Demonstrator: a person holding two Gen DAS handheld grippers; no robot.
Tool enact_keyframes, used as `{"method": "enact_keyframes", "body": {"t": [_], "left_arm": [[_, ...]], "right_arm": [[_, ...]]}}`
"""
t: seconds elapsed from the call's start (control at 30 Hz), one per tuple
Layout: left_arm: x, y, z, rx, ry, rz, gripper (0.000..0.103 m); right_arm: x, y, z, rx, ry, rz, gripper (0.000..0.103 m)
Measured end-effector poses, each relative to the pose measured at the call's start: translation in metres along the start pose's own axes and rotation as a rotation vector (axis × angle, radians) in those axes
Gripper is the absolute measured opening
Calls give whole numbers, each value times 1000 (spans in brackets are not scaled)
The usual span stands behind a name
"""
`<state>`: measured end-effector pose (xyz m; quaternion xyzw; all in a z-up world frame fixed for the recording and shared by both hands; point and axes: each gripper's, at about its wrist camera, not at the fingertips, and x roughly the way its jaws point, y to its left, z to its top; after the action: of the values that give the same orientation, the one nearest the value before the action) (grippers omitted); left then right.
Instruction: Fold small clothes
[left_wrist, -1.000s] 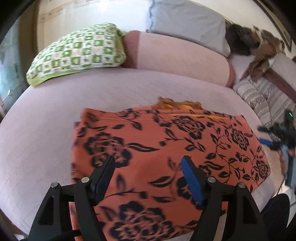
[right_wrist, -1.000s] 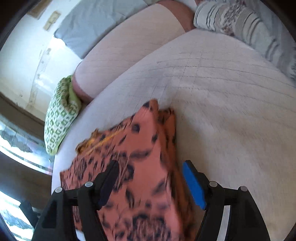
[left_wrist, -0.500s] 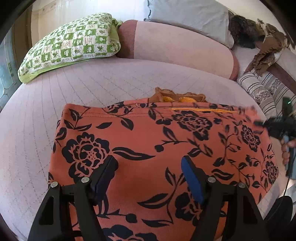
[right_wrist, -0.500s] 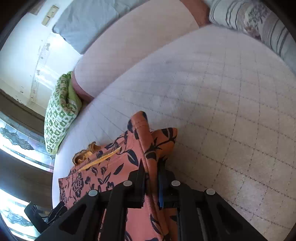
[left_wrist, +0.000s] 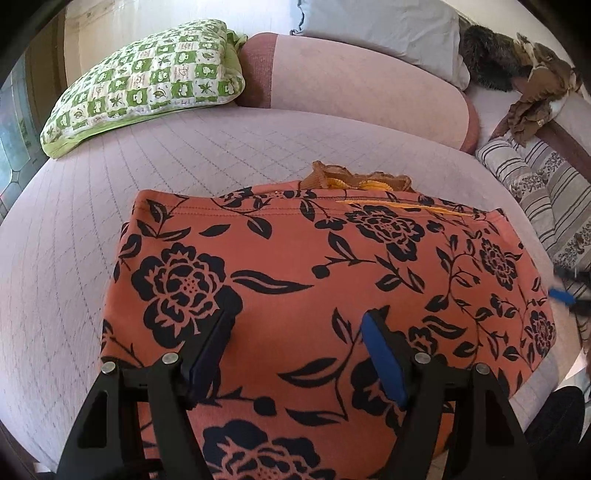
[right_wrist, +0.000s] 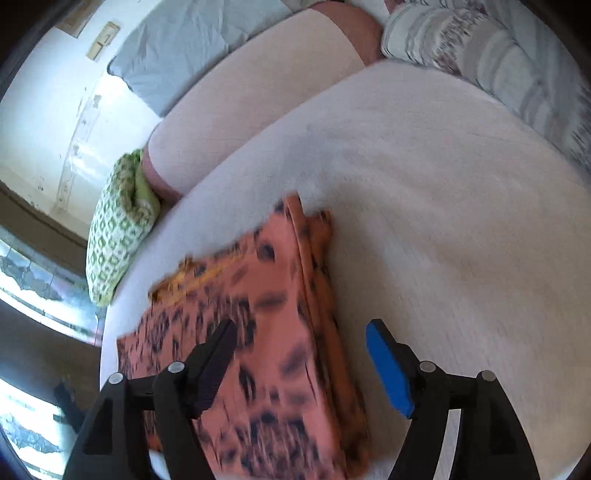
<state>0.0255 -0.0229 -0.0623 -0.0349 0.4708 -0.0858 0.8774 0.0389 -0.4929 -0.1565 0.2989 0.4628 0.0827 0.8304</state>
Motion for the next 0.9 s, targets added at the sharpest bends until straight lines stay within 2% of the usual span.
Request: {"method": "enact_keyframes", "body": {"t": [0.17, 0.23, 0.33, 0.43, 0.57, 0.67, 0.7, 0.73, 0.83, 0.9], "left_arm": [[-12, -5, -3, 6, -16, -20, 74], [-16, -6, -5, 3, -24, -26, 74], [-17, -5, -8, -8, -23, -31, 74], [-13, -7, -10, -10, -13, -24, 74], [-9, -11, -12, 0, -9, -23, 74], [-6, -12, -13, 7, -5, -19, 74], [-6, -12, -13, 9, -5, -19, 74], [-6, -12, -13, 12, -7, -18, 74], [-6, -12, -15, 29, -14, -15, 74], [-2, -11, -18, 34, -11, -7, 74]], "right_arm": [[-11, -20, -38, 58, 49, 8, 75], [-18, -27, -48, 113, 34, 14, 75], [-31, -38, -67, 257, -3, 63, 75], [-26, -40, -83, 357, 13, 143, 75], [-5, -38, -84, 443, 28, 198, 75], [9, -37, -76, 474, -11, 220, 74], [10, -37, -74, 477, -25, 228, 66], [8, -33, -70, 449, -38, 222, 9], [-10, -20, -69, 372, -105, 159, 9], [-6, -22, -76, 338, -100, 77, 9]]}}
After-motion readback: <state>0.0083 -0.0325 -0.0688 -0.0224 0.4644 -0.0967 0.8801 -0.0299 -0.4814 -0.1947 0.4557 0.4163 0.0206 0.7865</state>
